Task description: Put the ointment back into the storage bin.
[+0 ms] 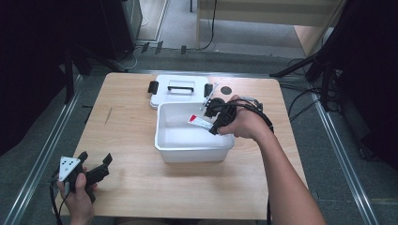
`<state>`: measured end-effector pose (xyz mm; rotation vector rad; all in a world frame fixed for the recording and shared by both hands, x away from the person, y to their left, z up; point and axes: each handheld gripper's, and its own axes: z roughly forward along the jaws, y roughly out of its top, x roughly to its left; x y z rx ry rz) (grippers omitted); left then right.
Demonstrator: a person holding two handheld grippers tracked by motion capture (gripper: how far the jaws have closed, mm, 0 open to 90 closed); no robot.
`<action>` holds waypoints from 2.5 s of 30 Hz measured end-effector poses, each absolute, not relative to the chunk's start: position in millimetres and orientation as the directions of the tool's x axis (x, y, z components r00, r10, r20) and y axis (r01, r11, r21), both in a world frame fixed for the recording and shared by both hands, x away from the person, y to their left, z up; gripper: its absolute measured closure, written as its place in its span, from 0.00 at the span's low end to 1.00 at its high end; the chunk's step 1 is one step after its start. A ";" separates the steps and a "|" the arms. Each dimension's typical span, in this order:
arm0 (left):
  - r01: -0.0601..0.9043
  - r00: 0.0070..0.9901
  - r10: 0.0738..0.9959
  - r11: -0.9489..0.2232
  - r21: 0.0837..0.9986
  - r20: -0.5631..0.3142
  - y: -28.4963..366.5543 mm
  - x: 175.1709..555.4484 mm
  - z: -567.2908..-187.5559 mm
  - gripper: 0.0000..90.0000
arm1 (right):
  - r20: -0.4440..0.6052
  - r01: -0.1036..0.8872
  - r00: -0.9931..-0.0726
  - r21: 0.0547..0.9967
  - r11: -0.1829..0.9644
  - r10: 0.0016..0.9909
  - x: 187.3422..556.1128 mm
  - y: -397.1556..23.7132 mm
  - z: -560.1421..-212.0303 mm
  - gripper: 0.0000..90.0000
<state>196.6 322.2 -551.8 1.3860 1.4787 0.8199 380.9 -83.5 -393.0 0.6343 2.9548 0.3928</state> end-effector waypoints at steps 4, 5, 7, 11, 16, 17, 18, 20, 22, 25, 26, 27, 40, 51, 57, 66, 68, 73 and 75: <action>0.371 0.057 0.983 0.143 0.917 -0.177 322.2 196.7 -551.8 0.09 | -0.032 0.392 -0.910 0.256 0.884 0.413 382.5 -83.8 -400.6 0.80; 0.371 0.057 0.983 0.143 0.918 -0.176 322.2 196.7 -551.8 0.09 | -0.029 0.393 -0.910 0.250 0.885 0.413 383.3 -83.7 -405.4 0.80; 0.371 0.057 0.983 0.143 0.917 -0.176 322.2 196.8 -551.8 0.09 | -0.024 0.393 -0.912 0.244 0.886 0.411 383.6 -83.2 -408.6 0.80; 0.371 0.058 0.983 0.141 0.918 -0.175 322.1 196.8 -551.8 0.09 | -0.021 0.392 -0.913 0.233 0.890 0.408 383.9 -82.1 -415.1 0.80; 0.369 0.057 0.983 0.141 0.919 -0.174 321.9 196.9 -551.9 0.09 | -0.030 0.391 -0.914 0.198 0.899 0.405 384.3 -78.8 -424.8 0.80; 0.369 0.057 0.983 0.141 0.919 -0.174 321.9 196.9 -551.9 0.09 | -0.030 0.391 -0.914 0.198 0.899 0.405 384.3 -78.8 -424.8 0.80; 0.369 0.058 0.983 0.141 0.919 -0.174 321.9 196.9 -551.9 0.09 | -0.032 0.386 -0.917 0.188 0.903 0.398 384.3 -76.7 -427.3 0.80; 0.370 0.058 0.983 0.141 0.918 -0.174 322.0 196.9 -551.9 0.09 | -0.037 0.381 -0.919 0.168 0.909 0.392 384.0 -73.9 -430.1 0.80; 0.371 0.059 0.983 0.140 0.918 -0.174 322.1 196.9 -551.8 0.09 | -0.046 0.373 -0.922 0.153 0.915 0.384 384.0 -71.6 -432.7 0.80; 0.372 0.060 0.983 0.141 0.918 -0.176 322.1 196.9 -551.8 0.09 | -0.053 0.374 -0.922 0.141 0.916 0.385 384.3 -69.3 -435.3 0.80; 0.371 0.060 0.982 0.142 0.917 -0.177 322.2 197.0 -551.9 0.09 | -0.053 0.378 -0.921 0.127 0.917 0.387 385.0 -67.2 -438.1 0.80; 0.371 0.060 0.982 0.142 0.917 -0.177 322.2 197.0 -551.9 0.09 | -0.055 0.377 -0.921 0.122 0.918 0.385 385.5 -66.5 -439.1 0.80; 0.375 0.061 0.982 0.146 0.916 -0.181 322.4 197.5 -551.9 0.09 | -0.058 0.396 -0.916 0.023 0.918 0.397 389.8 -58.3 -457.7 0.80; 0.376 0.064 0.981 0.146 0.915 -0.183 322.8 197.7 -551.9 0.09 | -0.037 0.399 -0.916 0.003 0.917 0.399 391.1 -57.6 -465.0 0.80; 0.379 0.064 0.981 0.146 0.914 -0.183 322.9 197.9 -551.9 0.09 | -0.037 0.393 -0.919 -0.007 0.919 0.393 391.0 -57.3 -466.1 0.80; 0.378 0.063 0.981 0.147 0.914 -0.184 322.9 197.8 -552.0 0.09 | -0.049 0.383 -0.923 -0.013 0.924 0.382 390.4 -56.9 -466.8 0.80; 0.379 0.063 0.981 0.148 0.914 -0.184 322.9 197.9 -551.9 0.09 | -0.051 0.383 -0.923 -0.015 0.924 0.382 390.2 -56.8 -466.9 0.80; 0.379 0.063 0.981 0.147 0.914 -0.184 322.9 197.9 -552.0 0.09 | -0.052 0.378 -0.925 -0.023 0.925 0.377 389.8 -56.4 -467.2 0.80; 0.379 0.063 0.981 0.147 0.914 -0.184 322.9 197.9 -552.0 0.09 | -0.054 0.377 -0.925 -0.022 0.926 0.375 389.6 -56.5 -467.2 0.80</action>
